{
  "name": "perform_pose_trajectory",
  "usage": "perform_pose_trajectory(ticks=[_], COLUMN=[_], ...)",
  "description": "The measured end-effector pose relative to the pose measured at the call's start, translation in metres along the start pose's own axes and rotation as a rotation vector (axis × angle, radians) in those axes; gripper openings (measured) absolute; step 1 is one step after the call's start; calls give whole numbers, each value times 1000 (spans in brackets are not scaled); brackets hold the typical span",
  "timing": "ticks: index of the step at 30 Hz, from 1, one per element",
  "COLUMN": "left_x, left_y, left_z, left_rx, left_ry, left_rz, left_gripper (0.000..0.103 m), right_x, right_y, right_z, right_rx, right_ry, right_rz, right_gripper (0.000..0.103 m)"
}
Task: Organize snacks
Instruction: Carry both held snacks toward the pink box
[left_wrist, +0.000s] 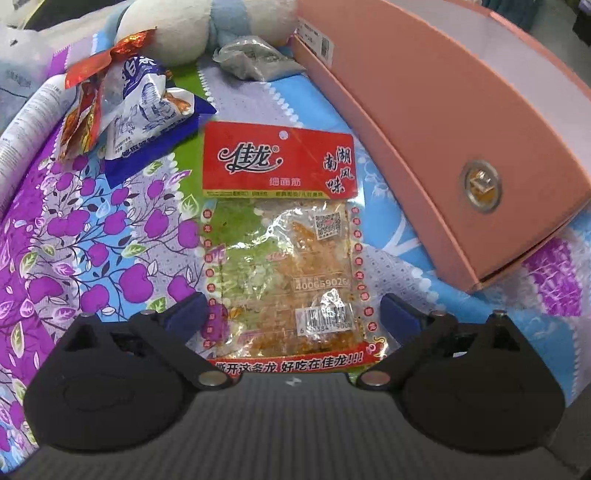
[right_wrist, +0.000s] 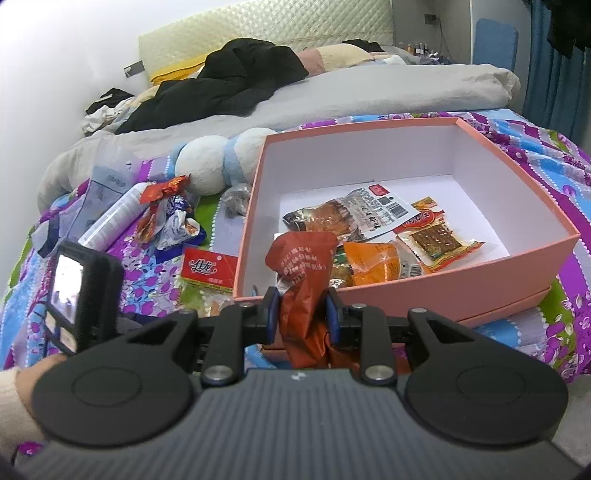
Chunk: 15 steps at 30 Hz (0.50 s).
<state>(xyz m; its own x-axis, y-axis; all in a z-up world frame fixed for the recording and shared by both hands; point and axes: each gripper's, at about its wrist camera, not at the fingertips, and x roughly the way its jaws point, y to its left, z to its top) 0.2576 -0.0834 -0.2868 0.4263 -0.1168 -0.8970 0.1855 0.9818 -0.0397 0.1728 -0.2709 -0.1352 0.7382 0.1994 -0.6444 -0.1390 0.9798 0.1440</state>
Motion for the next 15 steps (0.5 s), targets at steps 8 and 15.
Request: perform_pose_trajectory(ticks=[8,15], left_x=[-9,-30], left_y=[-10,-3], left_z=[-3,-8], left_rx=[42,-19], left_ry=[-10,-32], left_rz=[76,53], left_gripper=[66,44], right_x=[0,-9], right_y=[0,5], right_z=[-2,-3], right_rx=[-1,-13], right_ry=[-1,-18], right_rz=[9,15], right_gripper=[30,30])
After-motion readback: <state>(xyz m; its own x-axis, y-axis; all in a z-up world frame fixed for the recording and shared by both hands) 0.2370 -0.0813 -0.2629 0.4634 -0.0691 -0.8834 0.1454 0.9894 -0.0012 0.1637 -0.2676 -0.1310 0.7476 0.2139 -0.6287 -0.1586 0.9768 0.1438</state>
